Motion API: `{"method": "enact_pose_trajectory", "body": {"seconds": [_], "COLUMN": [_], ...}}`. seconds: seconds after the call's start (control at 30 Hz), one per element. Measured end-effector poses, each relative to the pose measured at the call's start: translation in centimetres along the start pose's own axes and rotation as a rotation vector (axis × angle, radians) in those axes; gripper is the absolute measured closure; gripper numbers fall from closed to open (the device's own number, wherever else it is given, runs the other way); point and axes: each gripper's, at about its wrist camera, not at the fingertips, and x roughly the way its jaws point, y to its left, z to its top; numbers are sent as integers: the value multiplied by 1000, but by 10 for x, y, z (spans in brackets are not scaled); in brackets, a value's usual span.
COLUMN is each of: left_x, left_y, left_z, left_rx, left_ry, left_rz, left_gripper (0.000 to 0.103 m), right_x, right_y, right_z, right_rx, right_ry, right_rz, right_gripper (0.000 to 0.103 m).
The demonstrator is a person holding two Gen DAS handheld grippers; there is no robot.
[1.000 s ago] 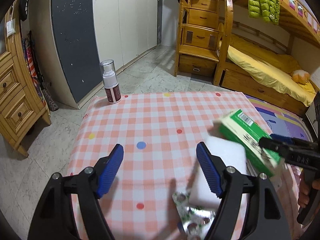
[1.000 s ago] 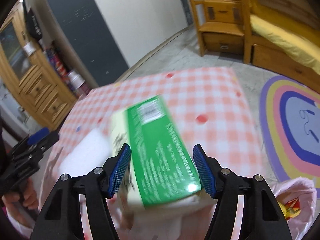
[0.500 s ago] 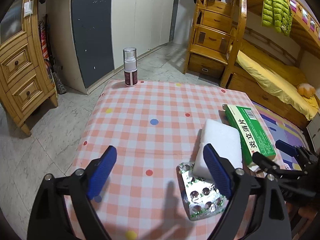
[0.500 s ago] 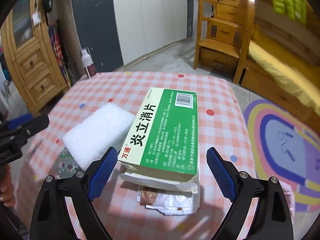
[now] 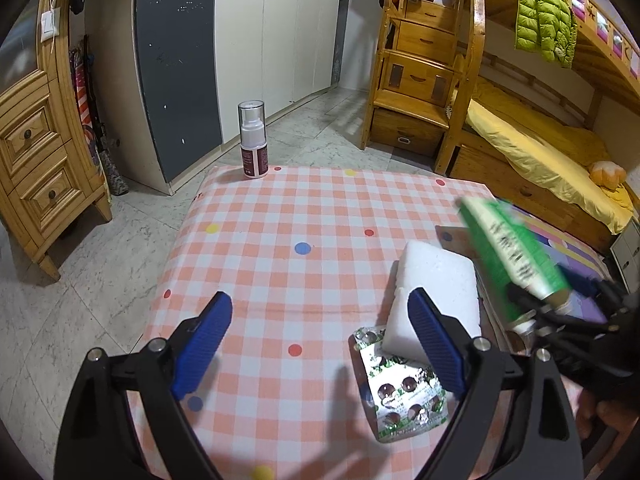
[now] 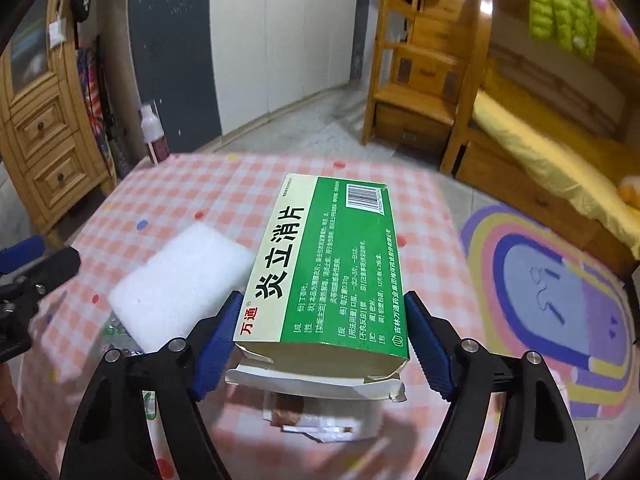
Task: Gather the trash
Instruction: 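Grasp the white sponge with the left tool while the right tool holds the box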
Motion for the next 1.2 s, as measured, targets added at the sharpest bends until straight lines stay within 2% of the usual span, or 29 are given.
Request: {"method": "enact_pose_trajectory", "body": {"seconds": [0.13, 0.3, 0.47, 0.7, 0.8, 0.83, 0.87, 0.93, 1.1, 1.2], "left_x": [-3, 2, 11, 35, 43, 45, 46, 36, -16, -33], "left_y": [-10, -32, -55, -75, -79, -81, -81, -78, -76, -79], "left_z": [-7, -15, -21, -24, -22, -21, -21, -17, -10, -11], "left_rx": [51, 131, 204, 286, 301, 308, 311, 280, 220, 208], "left_ry": [6, 41, 67, 104, 117, 121, 124, 83, -64, -107], "left_rz": [-25, -88, -89, -60, -60, -60, -55, -46, -154, -198], "left_gripper": [13, 8, 8, 10, 21, 38, 40, 43, 43, 43], "right_x": [-34, -58, -62, -61, -61, -62, -62, -64, -71, -73], "right_y": [-16, -36, -38, -51, -52, -53, -53, -54, -59, -57], "right_z": [-3, -11, -16, -16, -16, -17, -17, -18, -19, -20], "right_rx": [44, 101, 95, 143, 143, 142, 140, 139, 157, 157], "right_ry": [-85, -135, -136, -127, -126, -126, -127, -132, -155, -165], "right_rz": [-13, -22, -38, -11, -5, -4, -3, 0, 5, 10], "right_gripper": [26, 24, 24, 23, 23, 23, 23, 23, 23, 23]}}
